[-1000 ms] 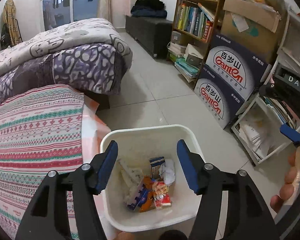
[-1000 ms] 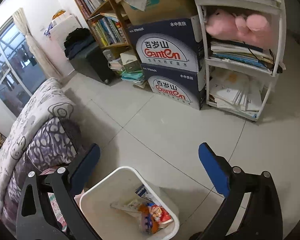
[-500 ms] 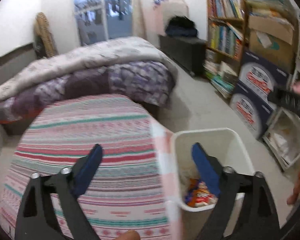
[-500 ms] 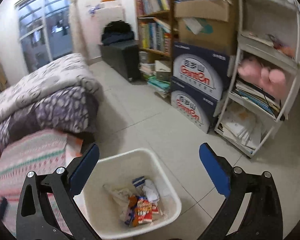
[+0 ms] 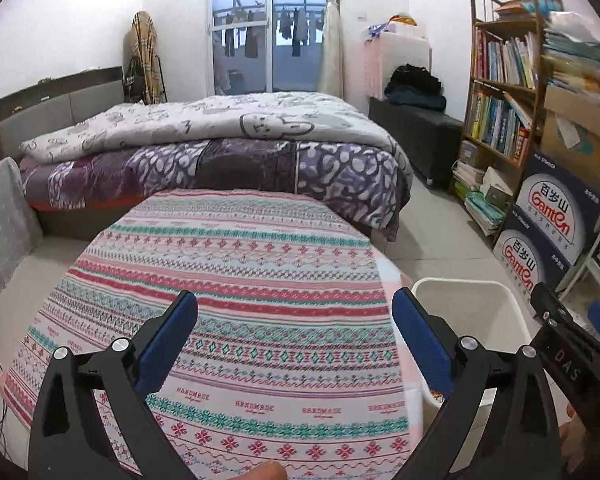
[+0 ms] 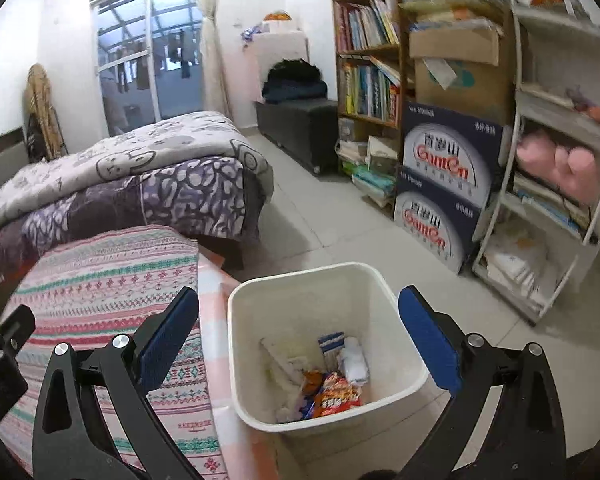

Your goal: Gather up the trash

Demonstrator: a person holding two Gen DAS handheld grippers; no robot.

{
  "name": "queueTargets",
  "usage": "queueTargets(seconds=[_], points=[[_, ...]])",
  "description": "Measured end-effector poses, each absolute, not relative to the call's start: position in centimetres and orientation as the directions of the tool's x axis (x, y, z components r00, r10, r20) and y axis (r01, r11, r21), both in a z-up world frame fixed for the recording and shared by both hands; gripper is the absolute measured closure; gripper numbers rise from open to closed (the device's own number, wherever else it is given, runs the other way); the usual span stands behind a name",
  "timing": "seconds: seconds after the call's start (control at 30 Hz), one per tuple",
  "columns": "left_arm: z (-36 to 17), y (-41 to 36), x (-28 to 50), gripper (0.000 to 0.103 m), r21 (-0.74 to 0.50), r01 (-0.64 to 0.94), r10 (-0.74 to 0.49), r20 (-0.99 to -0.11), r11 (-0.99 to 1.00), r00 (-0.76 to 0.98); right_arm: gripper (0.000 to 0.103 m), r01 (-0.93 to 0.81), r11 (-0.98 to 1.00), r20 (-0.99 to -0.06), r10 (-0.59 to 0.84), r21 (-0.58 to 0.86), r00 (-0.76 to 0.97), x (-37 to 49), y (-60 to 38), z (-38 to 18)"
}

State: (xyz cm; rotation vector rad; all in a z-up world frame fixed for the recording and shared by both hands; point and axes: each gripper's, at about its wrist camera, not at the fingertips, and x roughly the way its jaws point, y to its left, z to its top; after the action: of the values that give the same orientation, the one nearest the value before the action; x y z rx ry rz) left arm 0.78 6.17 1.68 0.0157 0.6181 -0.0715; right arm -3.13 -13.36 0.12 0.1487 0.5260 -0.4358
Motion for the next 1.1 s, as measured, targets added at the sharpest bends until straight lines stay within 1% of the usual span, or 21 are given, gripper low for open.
queueTargets(seconds=[0.2, 0.4, 0.7, 1.1], points=[[1.0, 6.2, 1.1, 0.008, 0.014, 0.077, -0.054, -0.59, 0.997, 0.806, 0.007, 0.405, 0.914, -0.474, -0.349, 0.016, 0.808, -2.8, -12.5, 0.1], [0.9, 5.6, 1.2, 0.008, 0.039, 0.068, -0.033, -0.575, 0.997, 0.817, 0.007, 0.39, 0.921, -0.474, -0.341, 0.004, 0.812, -2.7, -12.1, -0.2], [0.7, 5.8, 1.5, 0.008, 0.036, 0.067, -0.033, -0.588, 0.997, 0.808, 0.007, 0.381, 0.924, -0.459, -0.345, -0.014, 0.819, -3.0, -11.8, -0.1], [0.6, 5.8, 1.9, 0.008, 0.037, 0.056, -0.022, -0.604, 0.998, 0.797, 0.007, 0.374, 0.927, -0.471, -0.333, -0.008, 0.817, -3.0, -11.6, -0.3]])
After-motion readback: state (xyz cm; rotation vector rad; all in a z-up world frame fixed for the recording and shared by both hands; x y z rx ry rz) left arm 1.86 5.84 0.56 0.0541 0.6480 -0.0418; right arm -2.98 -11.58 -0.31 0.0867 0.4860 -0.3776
